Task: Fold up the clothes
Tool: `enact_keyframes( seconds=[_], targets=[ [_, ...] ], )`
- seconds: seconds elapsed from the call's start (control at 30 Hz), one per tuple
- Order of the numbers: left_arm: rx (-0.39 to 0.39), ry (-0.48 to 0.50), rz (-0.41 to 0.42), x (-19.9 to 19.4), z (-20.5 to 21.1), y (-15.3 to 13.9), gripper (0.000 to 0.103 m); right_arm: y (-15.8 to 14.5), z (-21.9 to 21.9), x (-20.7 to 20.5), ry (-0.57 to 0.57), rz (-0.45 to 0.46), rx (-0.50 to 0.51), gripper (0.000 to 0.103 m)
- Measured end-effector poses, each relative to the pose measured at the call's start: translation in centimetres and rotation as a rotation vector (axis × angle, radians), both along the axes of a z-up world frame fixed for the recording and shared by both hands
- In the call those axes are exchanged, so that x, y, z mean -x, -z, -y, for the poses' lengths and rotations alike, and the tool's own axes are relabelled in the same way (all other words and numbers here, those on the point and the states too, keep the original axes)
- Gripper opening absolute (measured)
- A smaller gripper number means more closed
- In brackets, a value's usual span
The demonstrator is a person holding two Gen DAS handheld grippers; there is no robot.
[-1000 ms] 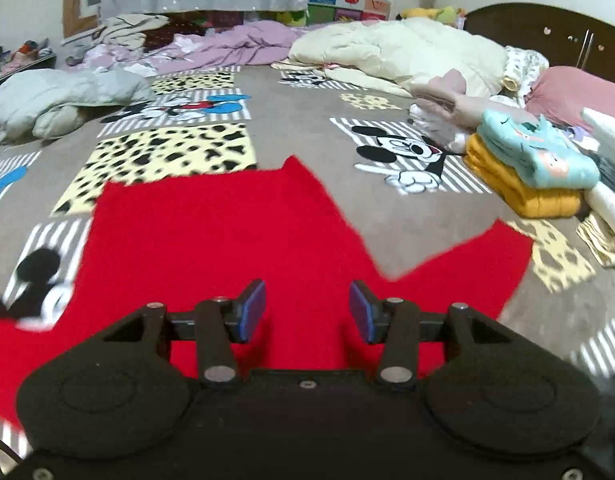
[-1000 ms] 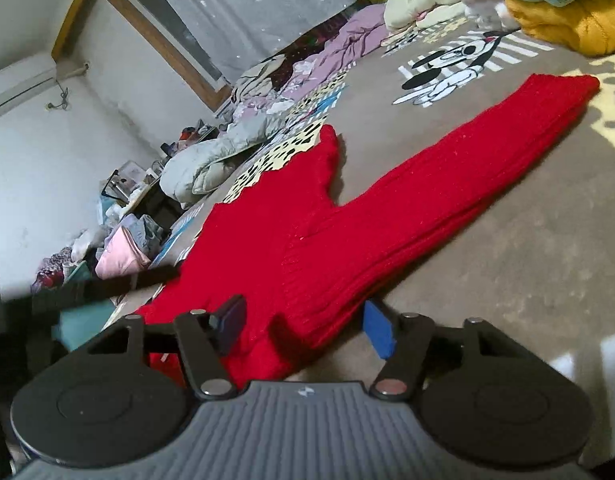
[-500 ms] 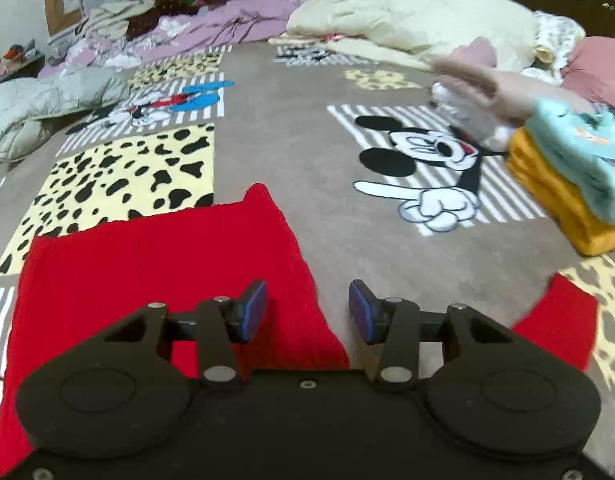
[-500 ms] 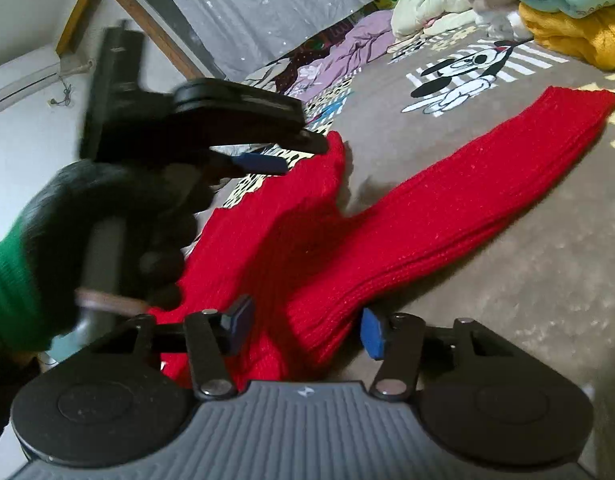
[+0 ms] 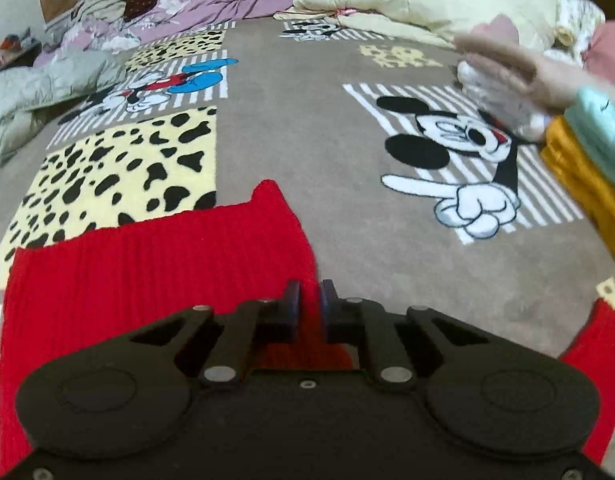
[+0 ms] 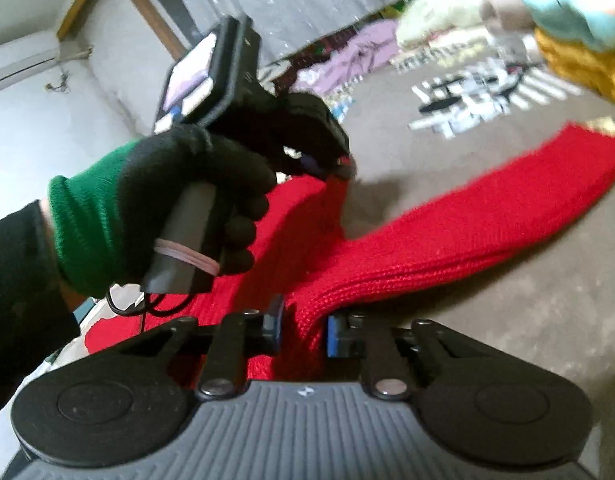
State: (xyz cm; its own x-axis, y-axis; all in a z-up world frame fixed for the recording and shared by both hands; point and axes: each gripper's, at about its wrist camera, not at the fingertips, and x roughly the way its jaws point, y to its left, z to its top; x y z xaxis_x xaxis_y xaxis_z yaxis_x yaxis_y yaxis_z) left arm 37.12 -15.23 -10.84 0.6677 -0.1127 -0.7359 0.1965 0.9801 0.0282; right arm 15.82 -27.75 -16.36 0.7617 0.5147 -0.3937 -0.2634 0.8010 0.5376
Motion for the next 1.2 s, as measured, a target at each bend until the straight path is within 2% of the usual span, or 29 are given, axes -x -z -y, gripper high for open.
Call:
enact_keyframes(
  seconds=[0.3, 0.5, 0.7, 0.9, 0.97, 1.0, 1.07, 1.2],
  targets=[
    [0.215, -0.073, 0.049, 1.1, -6.0, -1.8, 0.007, -2.5, -4.6, 2.5, -0.113, 0.252, 0.258, 0.016],
    [0.23, -0.109, 0.055, 1.4, -9.0, -1.2, 0.007, -3.1, -7.2, 3.1, -0.207, 0.321, 0.353, 0.015],
    [0.22, -0.137, 0.052, 1.8, -10.5, 0.5, 0.007, -2.8, -9.7, 3.0, -0.298, 0.303, 0.434, 0.015],
    [0.189, -0.126, 0.054, 1.8, -10.7, 1.7, 0.007, -1.9, -10.5, 2.5, -0.362, 0.233, 0.453, 0.015],
    [0.179, -0.124, 0.039, 1.7, -10.9, 1.1, 0.009, -1.8, -10.9, 2.6, -0.372, 0.238, 0.469, 0.015],
    [0.174, -0.122, 0.035, 1.6, -11.0, 0.8, 0.014, -1.7, -10.8, 2.6, -0.373, 0.238, 0.469, 0.015],
    [0.156, -0.098, 0.099, 2.2, -10.8, -0.4, 0.015, -1.6, -10.7, 2.7, -0.375, 0.239, 0.471, 0.016],
    [0.137, -0.03, 0.114, 2.2, -9.7, -0.3, 0.015, -1.5, -10.7, 2.8, -0.377, 0.249, 0.48, 0.018]
  ],
)
